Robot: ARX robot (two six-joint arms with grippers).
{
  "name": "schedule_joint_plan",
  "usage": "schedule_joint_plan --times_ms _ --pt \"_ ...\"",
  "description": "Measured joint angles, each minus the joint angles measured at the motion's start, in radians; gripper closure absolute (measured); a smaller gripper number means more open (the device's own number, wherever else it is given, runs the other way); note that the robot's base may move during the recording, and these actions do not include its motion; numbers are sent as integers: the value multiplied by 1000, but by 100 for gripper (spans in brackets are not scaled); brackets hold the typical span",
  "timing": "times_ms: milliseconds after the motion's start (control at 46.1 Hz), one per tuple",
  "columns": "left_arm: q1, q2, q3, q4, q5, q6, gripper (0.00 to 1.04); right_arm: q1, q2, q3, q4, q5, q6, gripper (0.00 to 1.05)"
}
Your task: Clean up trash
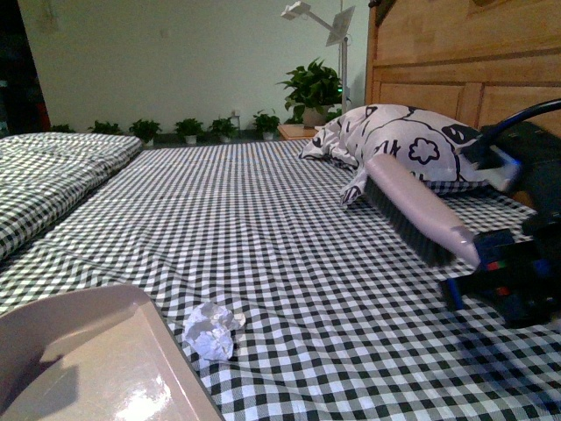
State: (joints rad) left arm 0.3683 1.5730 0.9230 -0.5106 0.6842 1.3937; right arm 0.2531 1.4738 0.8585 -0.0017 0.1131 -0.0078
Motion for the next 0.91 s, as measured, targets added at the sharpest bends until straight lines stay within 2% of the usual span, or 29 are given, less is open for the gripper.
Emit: schedule_joint_plan --times_ms 238,433,910 --pt "0 0 0 0 0 0 77 73 150 101 -10 53 -50 85" --pt "0 0 0 0 0 0 77 97 266 151 -1 107 -61 85" --pt "0 0 0 0 0 0 77 236 351 126 47 96 18 85"
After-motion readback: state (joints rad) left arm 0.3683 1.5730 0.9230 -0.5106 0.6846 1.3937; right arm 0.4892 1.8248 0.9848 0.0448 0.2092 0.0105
